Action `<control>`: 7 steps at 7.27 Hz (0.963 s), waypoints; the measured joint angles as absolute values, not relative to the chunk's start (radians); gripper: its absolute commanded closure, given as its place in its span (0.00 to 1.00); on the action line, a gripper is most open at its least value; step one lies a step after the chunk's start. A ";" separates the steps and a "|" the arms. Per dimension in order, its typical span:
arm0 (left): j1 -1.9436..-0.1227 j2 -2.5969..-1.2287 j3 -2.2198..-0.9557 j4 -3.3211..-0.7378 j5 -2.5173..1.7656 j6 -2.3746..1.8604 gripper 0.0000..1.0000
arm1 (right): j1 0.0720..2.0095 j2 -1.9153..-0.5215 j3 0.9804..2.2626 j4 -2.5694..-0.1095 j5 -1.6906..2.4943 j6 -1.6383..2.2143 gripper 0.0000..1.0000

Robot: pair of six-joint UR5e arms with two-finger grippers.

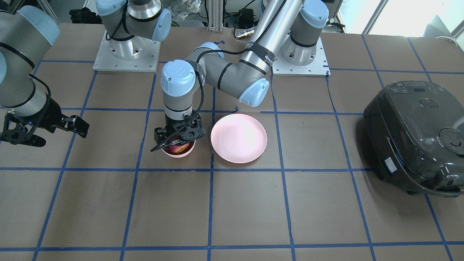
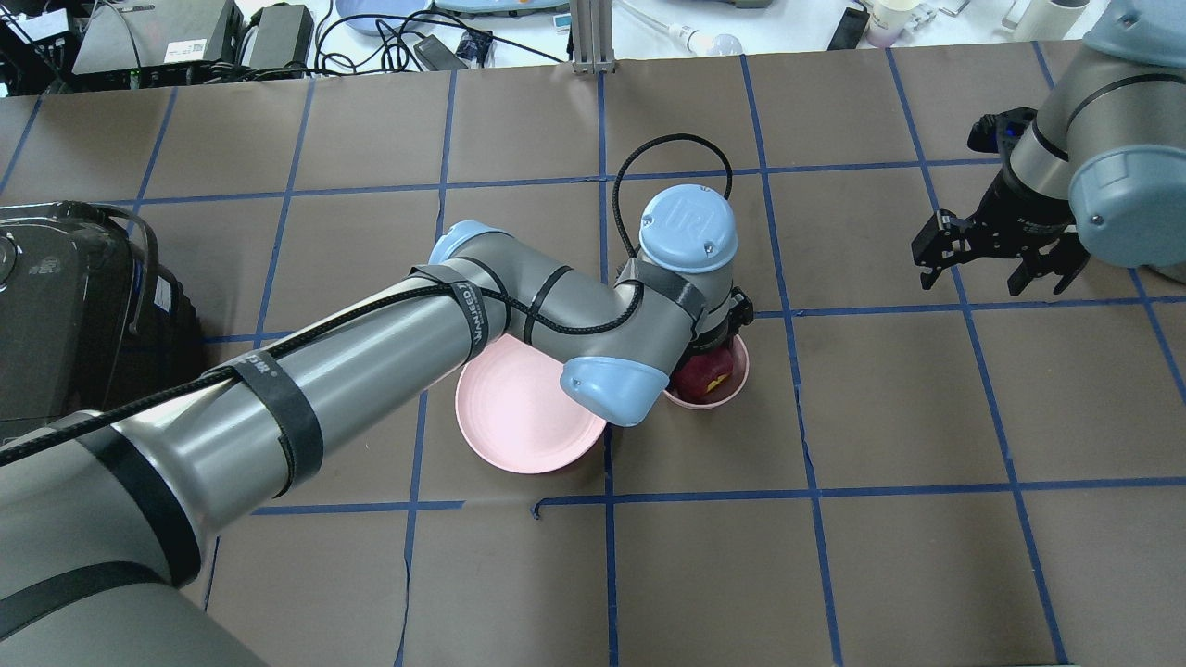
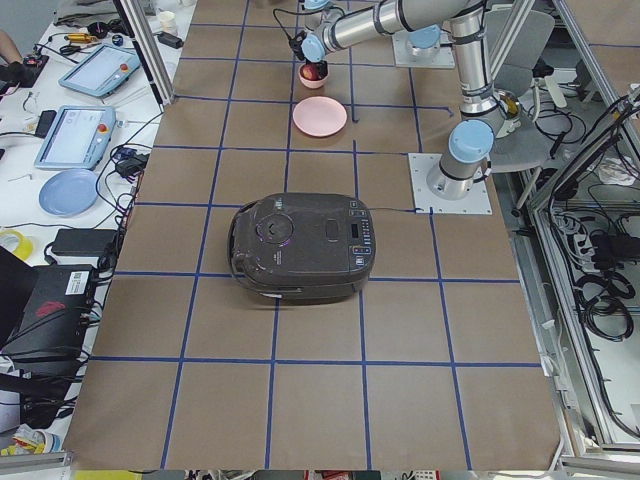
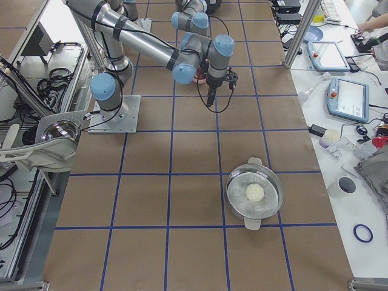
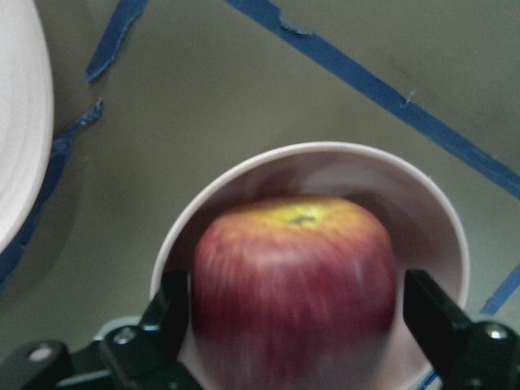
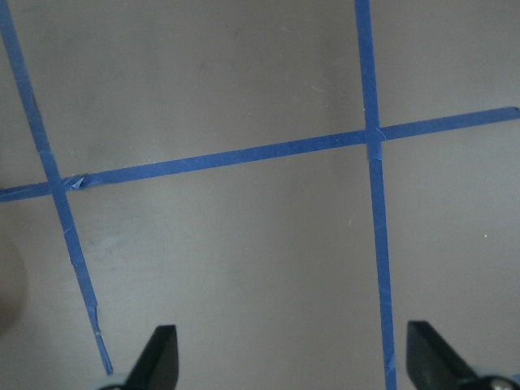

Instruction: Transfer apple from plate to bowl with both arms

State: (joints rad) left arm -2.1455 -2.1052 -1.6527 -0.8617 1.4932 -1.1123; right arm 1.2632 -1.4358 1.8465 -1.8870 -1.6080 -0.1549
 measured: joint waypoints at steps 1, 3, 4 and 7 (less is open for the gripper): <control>-2.142 -2.094 -1.638 -0.865 1.497 -1.069 0.00 | 1.263 -1.438 1.843 -1.886 -1.609 -0.155 0.00; -2.097 -2.024 -1.605 -0.938 1.497 -0.939 0.00 | 1.270 -1.468 1.790 -1.850 -1.628 -0.153 0.00; -2.068 -1.966 -1.581 -1.023 1.494 -0.850 0.00 | 1.287 -1.487 1.727 -1.784 -1.626 -0.147 0.00; -1.998 -1.758 -1.516 -1.306 1.494 -0.595 0.00 | 1.390 -1.514 1.528 -1.601 -1.614 -0.117 0.00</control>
